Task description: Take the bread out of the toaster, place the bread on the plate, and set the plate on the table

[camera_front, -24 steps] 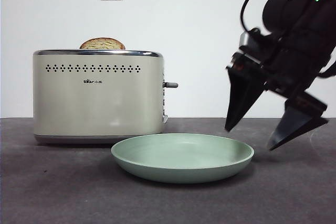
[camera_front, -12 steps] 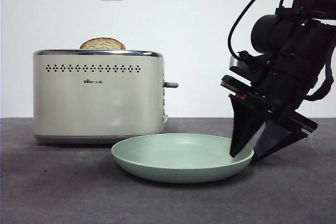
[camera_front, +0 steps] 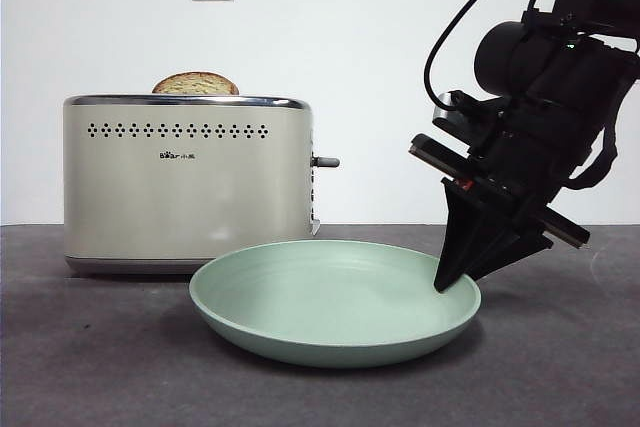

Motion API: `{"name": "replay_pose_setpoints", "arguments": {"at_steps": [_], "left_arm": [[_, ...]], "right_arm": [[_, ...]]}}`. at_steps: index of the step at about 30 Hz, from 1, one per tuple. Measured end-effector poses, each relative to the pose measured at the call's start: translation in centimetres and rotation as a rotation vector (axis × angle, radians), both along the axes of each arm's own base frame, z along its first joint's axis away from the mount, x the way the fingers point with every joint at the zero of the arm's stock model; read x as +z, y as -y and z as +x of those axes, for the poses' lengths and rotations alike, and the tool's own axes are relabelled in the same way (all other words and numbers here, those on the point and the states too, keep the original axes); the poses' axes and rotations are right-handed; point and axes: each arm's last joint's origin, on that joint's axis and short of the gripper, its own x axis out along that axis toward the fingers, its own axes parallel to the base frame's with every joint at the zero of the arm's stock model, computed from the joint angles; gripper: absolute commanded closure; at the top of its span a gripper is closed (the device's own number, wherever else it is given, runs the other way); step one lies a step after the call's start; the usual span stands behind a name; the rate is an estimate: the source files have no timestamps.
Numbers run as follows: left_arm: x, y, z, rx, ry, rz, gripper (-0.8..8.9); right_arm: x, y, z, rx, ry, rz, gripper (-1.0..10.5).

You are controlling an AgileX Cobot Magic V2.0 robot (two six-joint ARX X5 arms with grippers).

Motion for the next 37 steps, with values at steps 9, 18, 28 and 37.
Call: {"name": "replay_pose_setpoints", "arguments": {"at_steps": [9,18,28,37], "left_arm": [[0.2,0.1,0.1,-0.009,0.008,-0.028,8.21],[0.8,0.8,1.9,-0.088,-0.030,-0.166,8.21],[-1.5,3.4,8.0,-0.169,-0.231,-0.168,8.21],[-5.4,7.0,13.1,-0.218,-0.392,-0.096,8.21]], "right_arm": [[6.4,0.3,-2.5,0.013,0.171,0.051,9.6],[11.4,0.1,-6.7,0.046,0.311,0.064,9.6],[11.9,-2.6,-8.7,0.125,0.334,0.083,9.6],[12.1,-3.6,-9.3,0.133,0.338,0.103,9.6]]}}
